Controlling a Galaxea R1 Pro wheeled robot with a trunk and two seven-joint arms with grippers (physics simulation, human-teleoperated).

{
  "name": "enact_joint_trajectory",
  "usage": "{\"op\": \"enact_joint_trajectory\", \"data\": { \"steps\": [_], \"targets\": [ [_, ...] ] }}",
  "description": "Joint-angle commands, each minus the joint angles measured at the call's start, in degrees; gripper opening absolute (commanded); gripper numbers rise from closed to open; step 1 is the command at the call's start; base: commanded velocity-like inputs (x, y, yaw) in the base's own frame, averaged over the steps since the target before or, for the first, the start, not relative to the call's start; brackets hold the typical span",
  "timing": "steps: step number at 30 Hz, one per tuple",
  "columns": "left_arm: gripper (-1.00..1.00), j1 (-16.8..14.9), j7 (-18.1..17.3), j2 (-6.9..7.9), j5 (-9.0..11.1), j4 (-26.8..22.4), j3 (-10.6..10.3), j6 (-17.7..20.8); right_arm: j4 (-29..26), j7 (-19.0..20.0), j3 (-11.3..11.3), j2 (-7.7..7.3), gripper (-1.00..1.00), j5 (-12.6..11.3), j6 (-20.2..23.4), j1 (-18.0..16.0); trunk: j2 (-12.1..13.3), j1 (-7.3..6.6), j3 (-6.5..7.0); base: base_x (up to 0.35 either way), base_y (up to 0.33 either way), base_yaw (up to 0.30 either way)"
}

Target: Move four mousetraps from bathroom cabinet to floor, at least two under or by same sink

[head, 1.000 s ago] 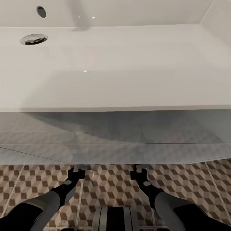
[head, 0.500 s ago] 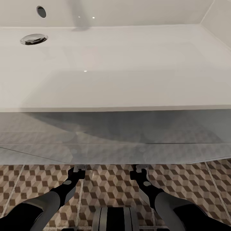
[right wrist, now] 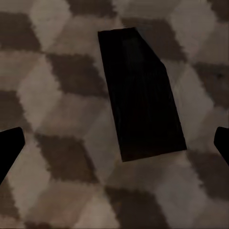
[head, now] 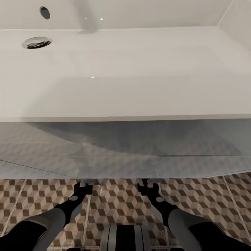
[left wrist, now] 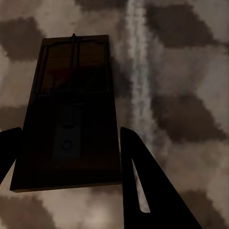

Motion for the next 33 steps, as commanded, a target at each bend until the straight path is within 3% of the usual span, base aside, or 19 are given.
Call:
{"op": "enact_joint_trajectory", "data": {
  "steps": [1,33],
  "targets": [
    [-1.0,-0.02,0.13,0.0,0.33,0.02,-0.5,-0.14,0.06,-0.28,0.47,0.01,1.0,-0.13,-0.15,-0.03,-0.01,-0.01,-0.03,0.0,0.0,0.0],
    [-1.0,-0.02,0.13,-0.08,0.33,0.02,-0.5,0.35,0.06,-0.18,0.41,0.01,1.0,-0.13,-0.15,-0.03,-0.01,-0.01,-0.03,0.0,0.0,0.0]
  ]
}}
